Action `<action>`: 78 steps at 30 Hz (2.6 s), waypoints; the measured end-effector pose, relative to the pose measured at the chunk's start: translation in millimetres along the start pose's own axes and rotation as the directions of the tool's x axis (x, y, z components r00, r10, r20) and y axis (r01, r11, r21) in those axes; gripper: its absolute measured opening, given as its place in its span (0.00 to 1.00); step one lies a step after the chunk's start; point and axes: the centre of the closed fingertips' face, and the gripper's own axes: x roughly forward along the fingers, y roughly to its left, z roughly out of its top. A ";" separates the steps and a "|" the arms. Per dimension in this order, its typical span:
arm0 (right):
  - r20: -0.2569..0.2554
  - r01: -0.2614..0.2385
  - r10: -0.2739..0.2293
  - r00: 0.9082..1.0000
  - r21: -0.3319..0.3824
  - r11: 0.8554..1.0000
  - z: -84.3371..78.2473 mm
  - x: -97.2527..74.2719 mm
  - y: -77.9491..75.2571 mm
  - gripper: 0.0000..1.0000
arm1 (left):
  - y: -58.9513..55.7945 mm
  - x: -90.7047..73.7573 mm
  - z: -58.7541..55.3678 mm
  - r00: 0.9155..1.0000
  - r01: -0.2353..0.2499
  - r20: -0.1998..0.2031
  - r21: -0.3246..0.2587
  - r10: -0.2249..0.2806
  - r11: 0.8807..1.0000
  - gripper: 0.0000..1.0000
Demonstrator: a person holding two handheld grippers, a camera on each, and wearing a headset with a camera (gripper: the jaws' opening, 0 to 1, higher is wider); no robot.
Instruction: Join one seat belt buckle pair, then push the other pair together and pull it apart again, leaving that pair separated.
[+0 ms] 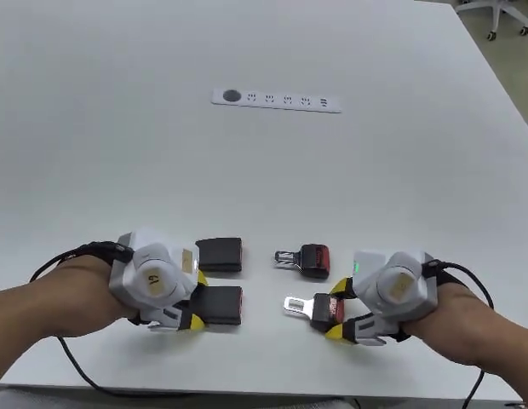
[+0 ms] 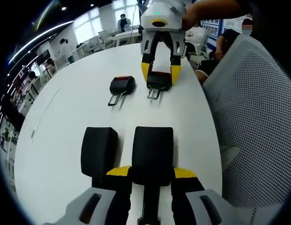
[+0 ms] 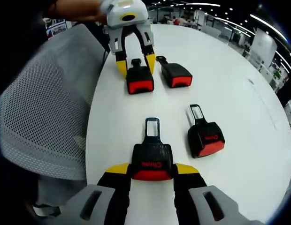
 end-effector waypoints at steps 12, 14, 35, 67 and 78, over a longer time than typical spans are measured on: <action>0.025 -0.034 0.036 0.999 -0.055 0.998 -1.4 0.4 -0.4 0.32 | -0.7 -0.1 -1.1 1.000 -0.008 -0.009 0.020 0.008 1.000 0.33; 0.031 -0.038 0.040 0.999 -0.060 0.997 -2.3 0.5 -2.3 0.32 | 0.9 -0.7 -1.9 1.000 -0.014 -0.004 0.012 0.014 1.000 0.33; -0.056 -0.044 0.039 0.998 -0.089 0.995 0.3 2.6 -1.6 0.32 | -0.1 1.2 -1.9 1.000 -0.002 -0.011 0.012 0.002 1.000 0.32; -0.027 -0.056 0.054 0.998 -0.104 0.993 45.4 27.9 8.2 0.31 | 1.2 3.0 -4.6 0.999 0.020 -0.026 0.012 -0.019 1.000 0.32; -0.020 -0.073 0.071 0.997 -0.127 0.989 60.4 37.1 11.2 0.31 | -0.8 1.4 -2.1 0.999 0.020 -0.029 0.007 -0.020 1.000 0.32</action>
